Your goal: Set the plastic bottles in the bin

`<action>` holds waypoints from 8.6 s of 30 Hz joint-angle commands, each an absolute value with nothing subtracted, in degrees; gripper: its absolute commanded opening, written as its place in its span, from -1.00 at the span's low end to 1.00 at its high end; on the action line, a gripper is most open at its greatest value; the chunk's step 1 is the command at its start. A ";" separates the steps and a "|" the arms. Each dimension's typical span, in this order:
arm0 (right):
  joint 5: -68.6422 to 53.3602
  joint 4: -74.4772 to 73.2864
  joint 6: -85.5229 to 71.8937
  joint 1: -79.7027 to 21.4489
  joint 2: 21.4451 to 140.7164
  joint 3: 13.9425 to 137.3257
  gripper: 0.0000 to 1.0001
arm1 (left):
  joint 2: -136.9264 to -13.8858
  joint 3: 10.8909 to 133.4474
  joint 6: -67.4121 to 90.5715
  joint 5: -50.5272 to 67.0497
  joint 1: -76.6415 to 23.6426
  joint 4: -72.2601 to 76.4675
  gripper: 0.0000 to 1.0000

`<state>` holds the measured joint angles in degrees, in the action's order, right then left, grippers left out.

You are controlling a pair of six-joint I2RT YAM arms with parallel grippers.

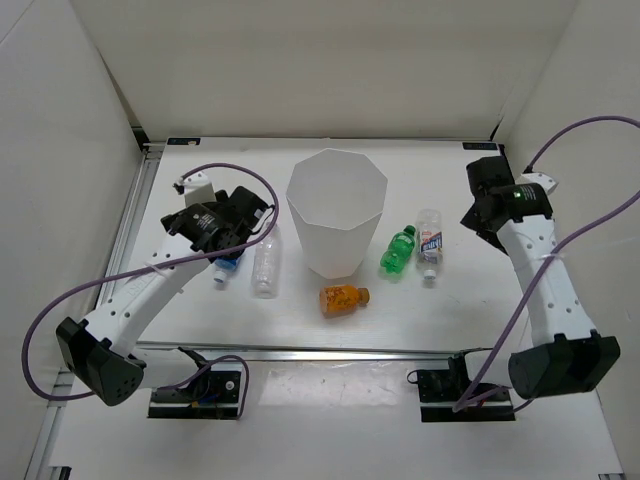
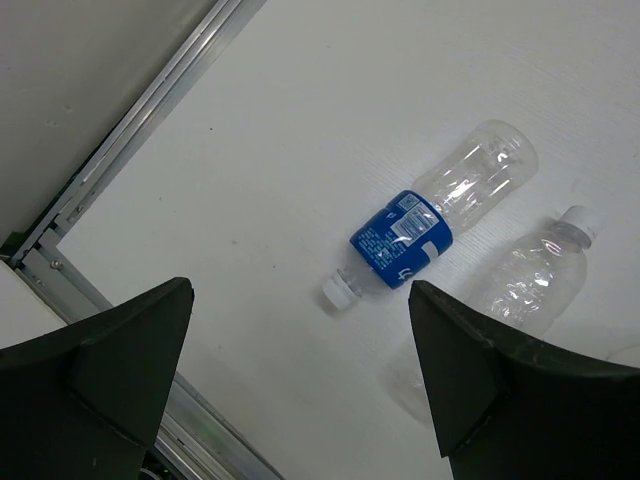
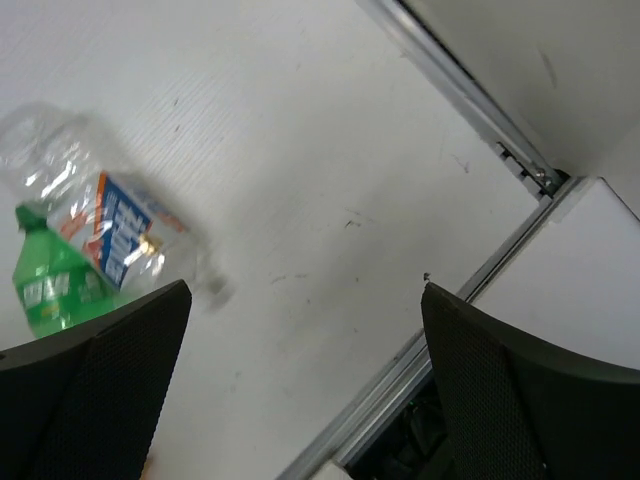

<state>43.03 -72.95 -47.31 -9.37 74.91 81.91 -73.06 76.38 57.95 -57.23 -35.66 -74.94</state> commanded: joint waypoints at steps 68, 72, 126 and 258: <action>-2.20 -53.53 -26.81 2.72 124.37 100.64 0.73 | -84.81 72.94 54.32 -51.16 -31.99 -76.90 1.00; -2.20 -53.53 -26.81 5.01 122.36 99.93 -0.03 | -85.34 73.47 55.02 -51.15 -31.99 -76.90 1.00; -12.90 -51.34 -40.80 3.16 95.61 93.44 1.00 | -80.42 75.23 61.44 -59.24 -30.94 -78.66 1.00; -23.65 -51.24 -31.73 -13.53 90.18 116.55 1.00 | -96.58 116.46 29.53 26.37 -27.15 -37.53 0.26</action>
<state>-24.40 -52.97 -31.51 -12.91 92.92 117.21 -96.71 116.22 31.05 19.14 -25.63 -37.04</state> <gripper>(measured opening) 0.998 0.753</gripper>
